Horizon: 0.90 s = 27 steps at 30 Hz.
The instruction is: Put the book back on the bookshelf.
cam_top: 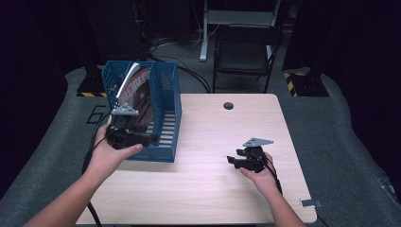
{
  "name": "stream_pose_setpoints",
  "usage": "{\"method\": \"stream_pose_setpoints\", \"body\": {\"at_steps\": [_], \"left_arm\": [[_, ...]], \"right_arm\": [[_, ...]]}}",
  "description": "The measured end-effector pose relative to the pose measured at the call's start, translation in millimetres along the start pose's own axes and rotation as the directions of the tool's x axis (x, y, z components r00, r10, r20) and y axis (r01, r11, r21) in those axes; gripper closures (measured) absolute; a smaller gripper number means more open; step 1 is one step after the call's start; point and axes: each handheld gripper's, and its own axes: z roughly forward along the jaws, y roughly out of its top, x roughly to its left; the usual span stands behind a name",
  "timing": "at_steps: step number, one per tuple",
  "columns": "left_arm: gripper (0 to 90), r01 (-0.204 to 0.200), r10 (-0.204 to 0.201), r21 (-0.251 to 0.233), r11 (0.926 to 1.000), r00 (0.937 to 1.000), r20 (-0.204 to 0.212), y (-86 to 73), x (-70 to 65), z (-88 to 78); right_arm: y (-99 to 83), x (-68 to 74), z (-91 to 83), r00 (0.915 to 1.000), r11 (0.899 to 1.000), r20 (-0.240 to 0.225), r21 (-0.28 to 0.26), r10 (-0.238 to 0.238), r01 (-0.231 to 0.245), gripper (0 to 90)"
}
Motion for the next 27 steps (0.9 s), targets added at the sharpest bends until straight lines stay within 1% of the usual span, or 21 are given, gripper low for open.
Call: {"method": "stream_pose_setpoints", "body": {"at_steps": [1, 5, 8, 9, 11, 12, 13, 16, 18, 20, 21, 22, 23, 24, 25, 27], "left_arm": [[37.8, -0.012, 0.012, 0.011, 0.9999, 0.9999, 0.005, -4.1, -1.5, 2.6], [37.9, -0.031, 0.03, 0.04, 0.9987, 0.9994, 0.019, -20.6, -8.2, 16.2], [37.8, -0.03, 0.029, 0.038, 0.9988, 0.9986, 0.045, -31.6, -13.5, 26.9], [37.9, -0.03, 0.028, 0.036, 0.9989, 0.9982, 0.053, -35.1, -15.5, 30.2], [37.9, -0.051, 0.049, 0.041, 0.9979, 0.9969, 0.063, -42.1, -20.1, 37.7], [37.8, -0.053, 0.05, 0.042, 0.9977, 0.9961, 0.072, -46.0, -22.8, 42.0], [37.8, -0.068, 0.064, 0.045, 0.9967, 0.9945, 0.083, -50.6, -24.7, 47.2], [37.8, -0.044, 0.038, 0.049, 0.9978, 0.9927, 0.114, -61.9, -29.9, 59.0], [37.9, -0.051, 0.043, 0.061, 0.9968, 0.9899, 0.135, -69.4, -31.8, 66.3], [37.8, -0.035, 0.027, 0.053, 0.998, 0.9893, 0.144, -77.3, -36.1, 73.1], [37.9, -0.042, 0.035, 0.046, 0.998, 0.9892, 0.143, -80.7, -36.7, 76.1], [37.9, -0.043, 0.035, 0.052, 0.9977, 0.9881, 0.15, -83.9, -37.3, 78.5], [37.9, -0.033, 0.024, 0.054, 0.998, 0.987, 0.159, -87.3, -38.3, 81.5], [37.9, -0.039, 0.03, 0.056, 0.9977, 0.9874, 0.155, -90.1, -37.9, 83.8], [37.9, -0.025, 0.018, 0.05, 0.9984, 0.9882, 0.152, -93.3, -38.4, 86.1], [38.0, -0.014, 0.008, 0.034, 0.9993, 0.9878, 0.156, -99.3, -37.0, 90.5]], "right_arm": [[-0.1, 0.0, -0.1, 1.0, 1.0, 0.001, 0.001, 0.001, -0.001, 43.8], [-0.4, -0.3, -0.1, 1.0, 1.0, 0.001, -0.002, 0.003, -0.003, 43.7], [-0.4, 0.5, -0.3, 1.0, 1.0, 0.001, 0.003, 0.006, -0.006, 43.7], [-0.3, 0.2, -0.2, 1.0, 1.0, 0.001, 0.0, 0.0, 0.0, 43.7], [-0.4, 0.2, -0.4, 1.0, 1.0, 0.002, 0.0, 0.001, -0.001, 43.7], [-0.5, 0.5, -0.4, 1.0, 1.0, 0.002, 0.002, 0.006, -0.006, 43.7], [-0.5, 0.6, -0.5, 1.0, 1.0, 0.002, 0.002, 0.007, -0.007, 43.7], [-0.3, 0.0, -0.6, 1.0, 1.0, 0.002, -0.003, 0.001, -0.001, 43.7], [-0.3, -0.1, -0.7, 1.0, 1.0, 0.003, -0.005, 0.007, -0.007, 43.7], [-0.4, -0.7, -0.9, 1.0, 1.0, 0.003, -0.004, 0.005, -0.005, 43.7], [-0.4, -0.8, -0.9, 1.0, 1.0, 0.002, -0.004, 0.004, -0.004, 43.8], [-0.4, -0.8, -0.9, 1.0, 1.0, 0.003, -0.004, 0.004, -0.004, 43.7], [-0.5, -0.7, -0.9, 1.0, 1.0, 0.002, -0.003, 0.004, -0.004, 43.7], [-0.6, 0.0, -0.7, 0.9999, 1.0, 0.005, -0.002, 0.011, -0.011, 43.7], [-0.7, -0.1, -0.9, 1.0, 1.0, 0.003, 0.001, 0.006, -0.006, 43.7], [-0.7, 0.3, -0.7, 1.0, 1.0, 0.002, 0.001, 0.006, -0.006, 43.7]]}}
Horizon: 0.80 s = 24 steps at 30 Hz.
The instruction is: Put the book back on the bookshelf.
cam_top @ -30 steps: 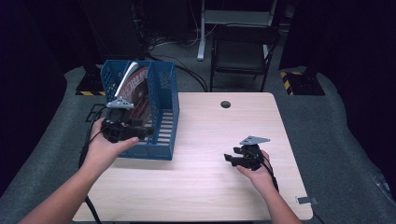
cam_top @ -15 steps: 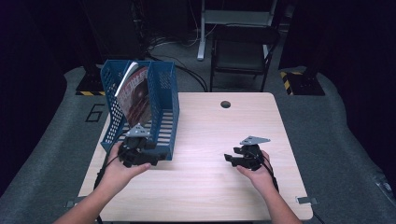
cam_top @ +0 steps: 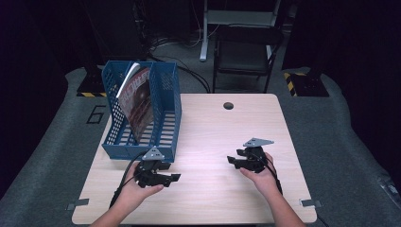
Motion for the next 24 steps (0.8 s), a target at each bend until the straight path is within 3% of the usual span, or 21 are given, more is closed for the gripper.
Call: {"method": "stream_pose_setpoints", "body": {"at_steps": [4, 10, 19, 24], "left_arm": [[38.0, -0.006, 0.006, 0.003, 1.0, 1.0, -0.001, -9.4, 3.4, 4.8], [37.9, 0.035, -0.035, -0.017, 0.9992, 0.9994, 0.005, -20.6, 6.2, 11.7], [37.9, 0.032, -0.032, -0.022, 0.9992, 0.9995, -0.002, -32.7, 9.0, 26.4], [37.9, 0.035, -0.035, -0.004, 0.9994, 0.9992, 0.021, -37.7, 8.4, 33.6]], "right_arm": [[-0.1, 0.1, 0.3, 1.0, 1.0, -0.001, 0.003, 0.0, 0.0, 43.7], [-0.5, -1.0, 0.5, 1.0, 1.0, 0.001, 0.001, -0.009, 0.009, 43.7], [-1.4, 1.0, 2.1, 0.9999, 1.0, 0.002, 0.019, -0.012, 0.012, 43.6], [-2.1, 2.6, 4.2, 0.9998, 1.0, 0.012, 0.012, -0.013, 0.013, 43.5]]}}
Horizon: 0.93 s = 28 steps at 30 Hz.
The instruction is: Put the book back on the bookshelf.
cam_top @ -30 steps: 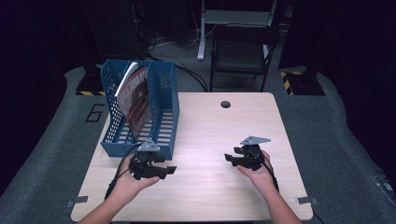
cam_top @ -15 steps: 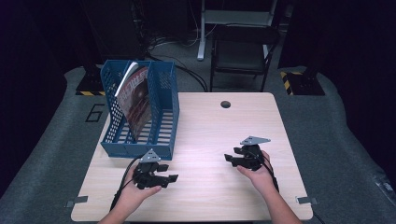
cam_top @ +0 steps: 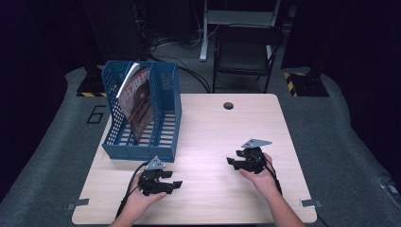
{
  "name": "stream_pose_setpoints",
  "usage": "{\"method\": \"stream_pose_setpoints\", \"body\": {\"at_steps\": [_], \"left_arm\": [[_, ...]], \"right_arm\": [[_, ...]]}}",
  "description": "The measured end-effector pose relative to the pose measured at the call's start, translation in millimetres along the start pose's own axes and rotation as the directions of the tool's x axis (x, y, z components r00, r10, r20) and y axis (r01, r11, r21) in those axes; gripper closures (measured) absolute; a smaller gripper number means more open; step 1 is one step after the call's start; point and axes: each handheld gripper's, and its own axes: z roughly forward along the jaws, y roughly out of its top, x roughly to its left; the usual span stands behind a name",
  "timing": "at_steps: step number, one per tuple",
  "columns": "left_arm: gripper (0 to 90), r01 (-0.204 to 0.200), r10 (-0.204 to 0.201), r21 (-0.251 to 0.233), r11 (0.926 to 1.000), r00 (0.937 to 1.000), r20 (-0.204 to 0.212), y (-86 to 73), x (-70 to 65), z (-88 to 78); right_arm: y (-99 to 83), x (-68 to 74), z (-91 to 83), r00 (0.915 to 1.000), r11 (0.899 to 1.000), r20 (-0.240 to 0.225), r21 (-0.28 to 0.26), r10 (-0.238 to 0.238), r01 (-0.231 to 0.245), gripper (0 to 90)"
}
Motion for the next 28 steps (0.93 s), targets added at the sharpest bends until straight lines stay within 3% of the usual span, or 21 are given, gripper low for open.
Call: {"method": "stream_pose_setpoints", "body": {"at_steps": [7, 11, 17, 19, 21, 28], "left_arm": [[37.9, -0.057, 0.058, 0.05, 0.9971, 0.9982, -0.012, -5.5, -1.7, 10.2], [37.9, -0.054, 0.054, 0.034, 0.998, 0.9985, -0.011, -7.3, -1.4, 13.6], [37.8, -0.044, 0.044, 0.047, 0.998, 0.999, 0.0, -9.6, -0.7, 19.4], [37.8, -0.042, 0.042, 0.051, 0.9978, 0.9991, 0.002, -9.2, -1.7, 20.7], [37.8, -0.049, 0.049, 0.054, 0.9973, 0.9987, 0.016, -7.9, -1.8, 21.0], [37.8, -0.086, 0.086, 0.076, 0.9934, 0.9963, 0.002, -6.5, -2.6, 30.1]], "right_arm": [[-1.8, -0.2, 1.3, 0.9998, 1.0, -0.011, 0.019, -0.018, 0.018, 43.5], [-3.3, -0.5, 1.7, 0.9998, 1.0, -0.015, 0.022, -0.011, 0.011, 43.5], [-6.0, -2.0, 0.7, 0.9998, 0.999, -0.004, 0.032, -0.018, 0.019, 43.5], [-6.7, -1.3, -0.3, 1.0, 1.0, 0.001, 0.026, 0.006, -0.006, 43.5], [-7.7, -2.9, -2.4, 1.0, 1.0, 0.0, 0.025, 0.007, -0.007, 43.5], [-12.2, -3.4, -4.6, 0.9998, 0.999, 0.016, 0.034, 0.008, -0.008, 43.5]]}}
